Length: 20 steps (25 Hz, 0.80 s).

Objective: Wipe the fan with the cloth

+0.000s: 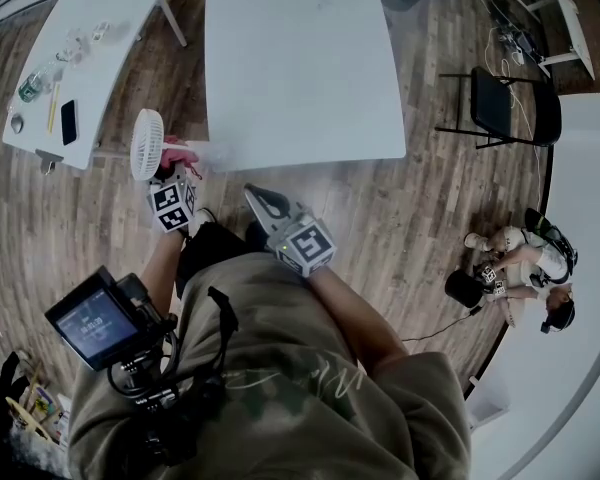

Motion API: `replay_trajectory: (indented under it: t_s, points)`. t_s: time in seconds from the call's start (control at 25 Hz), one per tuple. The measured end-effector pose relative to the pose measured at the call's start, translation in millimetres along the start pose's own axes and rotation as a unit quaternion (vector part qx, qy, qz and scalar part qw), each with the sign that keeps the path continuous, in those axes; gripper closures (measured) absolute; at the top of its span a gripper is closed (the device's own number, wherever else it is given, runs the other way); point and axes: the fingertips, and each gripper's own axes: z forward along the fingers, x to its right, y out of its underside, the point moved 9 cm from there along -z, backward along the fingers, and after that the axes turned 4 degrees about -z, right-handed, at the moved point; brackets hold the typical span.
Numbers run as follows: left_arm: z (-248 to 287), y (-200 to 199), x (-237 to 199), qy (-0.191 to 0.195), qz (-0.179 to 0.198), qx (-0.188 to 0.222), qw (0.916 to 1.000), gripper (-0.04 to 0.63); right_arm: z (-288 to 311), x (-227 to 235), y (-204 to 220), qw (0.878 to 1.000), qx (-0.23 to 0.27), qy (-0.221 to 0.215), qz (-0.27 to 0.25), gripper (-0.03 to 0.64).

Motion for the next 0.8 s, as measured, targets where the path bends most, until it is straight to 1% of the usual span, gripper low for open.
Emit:
replay_trajectory:
  t_s: [0.32,0.8]
  points:
    - [-0.2,4.8,4.0,0.009,0.01,-0.001,0.9999,0.504,-1.1,-0.2,2.5,1.0,0.0,0.0,-0.002,0.617]
    - [2.0,14.2,14.4,0.029,0.023,-0.004,0.9993,0.505,-8.7,-2.0,6.5,1.0,-0.012,0.014,0.008,0.617]
